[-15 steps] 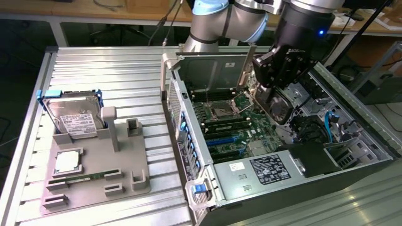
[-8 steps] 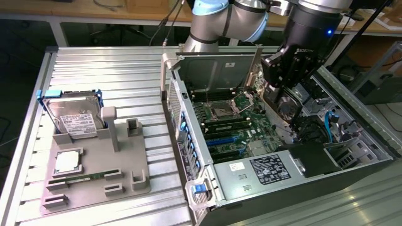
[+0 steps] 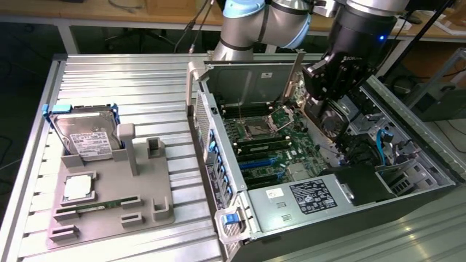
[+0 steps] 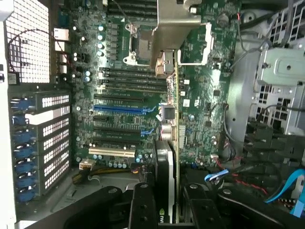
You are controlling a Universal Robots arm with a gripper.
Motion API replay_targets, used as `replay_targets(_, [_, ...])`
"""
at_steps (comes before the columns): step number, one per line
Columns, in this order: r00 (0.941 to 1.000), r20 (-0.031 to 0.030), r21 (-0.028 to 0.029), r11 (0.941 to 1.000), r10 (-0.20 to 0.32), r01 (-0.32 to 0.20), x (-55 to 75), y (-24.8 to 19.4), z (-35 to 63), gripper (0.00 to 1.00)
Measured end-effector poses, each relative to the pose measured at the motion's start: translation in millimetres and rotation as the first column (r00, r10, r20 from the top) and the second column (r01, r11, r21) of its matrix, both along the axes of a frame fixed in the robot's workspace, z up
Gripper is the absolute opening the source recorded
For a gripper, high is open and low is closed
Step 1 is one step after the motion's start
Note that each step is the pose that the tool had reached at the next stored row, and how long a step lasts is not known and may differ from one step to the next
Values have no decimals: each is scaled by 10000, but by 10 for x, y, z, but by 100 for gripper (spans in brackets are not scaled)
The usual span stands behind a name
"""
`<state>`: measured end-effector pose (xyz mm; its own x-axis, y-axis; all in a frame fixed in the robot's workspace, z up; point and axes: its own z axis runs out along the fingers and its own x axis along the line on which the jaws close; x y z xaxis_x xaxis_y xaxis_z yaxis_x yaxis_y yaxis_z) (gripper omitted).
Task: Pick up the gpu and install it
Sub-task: 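Insert the gpu into the slot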
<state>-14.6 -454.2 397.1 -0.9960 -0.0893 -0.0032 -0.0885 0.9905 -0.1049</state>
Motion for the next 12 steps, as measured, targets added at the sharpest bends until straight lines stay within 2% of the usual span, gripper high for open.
replay_targets(1, [9999, 1, 62, 9999, 134, -134, 0, 0, 0, 28])
replay_targets(4, [9991, 9, 361, 9985, 422, -422, 1, 0, 0, 28])
replay_targets(6, [9974, 16, 475, 9962, 726, -726, 0, 0, -2, 28])
replay_targets(7, [9959, 19, 514, 9946, 906, -906, 1, 0, -6, 28])
replay_targets(8, [9918, 21, 536, 9904, 1277, -1276, 2, 0, -19, 28])
replay_targets(10, [9846, 21, 535, 9832, 1747, -1745, 2, 0, -34, 28])
replay_targets(12, [9721, 19, 532, 9707, 2344, -2341, 1, 0, -48, 28])
